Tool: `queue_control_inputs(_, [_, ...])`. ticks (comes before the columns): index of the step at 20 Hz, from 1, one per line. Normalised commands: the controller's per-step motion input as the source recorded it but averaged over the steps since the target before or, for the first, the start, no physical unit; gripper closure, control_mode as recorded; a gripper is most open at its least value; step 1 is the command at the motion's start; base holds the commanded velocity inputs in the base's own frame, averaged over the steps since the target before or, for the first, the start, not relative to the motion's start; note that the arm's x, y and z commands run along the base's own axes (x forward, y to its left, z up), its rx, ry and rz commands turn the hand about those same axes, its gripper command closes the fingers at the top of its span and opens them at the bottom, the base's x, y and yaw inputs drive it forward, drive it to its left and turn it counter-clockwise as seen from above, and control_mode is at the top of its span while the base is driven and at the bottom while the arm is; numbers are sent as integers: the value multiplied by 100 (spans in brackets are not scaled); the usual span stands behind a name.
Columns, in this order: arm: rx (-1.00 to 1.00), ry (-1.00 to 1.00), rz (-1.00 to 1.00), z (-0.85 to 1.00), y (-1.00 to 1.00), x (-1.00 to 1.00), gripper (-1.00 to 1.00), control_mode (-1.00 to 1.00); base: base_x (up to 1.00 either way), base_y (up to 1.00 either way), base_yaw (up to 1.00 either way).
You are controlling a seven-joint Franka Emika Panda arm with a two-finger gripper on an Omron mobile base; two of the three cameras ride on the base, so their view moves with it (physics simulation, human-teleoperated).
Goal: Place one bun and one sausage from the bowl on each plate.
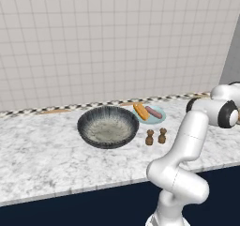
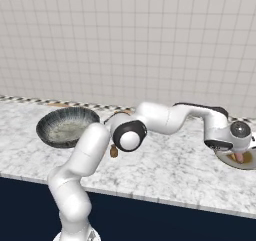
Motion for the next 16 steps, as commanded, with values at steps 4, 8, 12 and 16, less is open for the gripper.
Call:
queue_control_inputs(4, [6,-6,0,-8,-2,6,100,-100,0,0,0])
queue_control_inputs(8, [5,-1,0,5,-31,21,100,-100,0,0,0])
queue_control_inputs(12, [0,0,0,5,-55,24,100,-100,0,0,0])
queue_control_inputs(16, [3,0,0,-14,-30,12,100,-100,0,0,0])
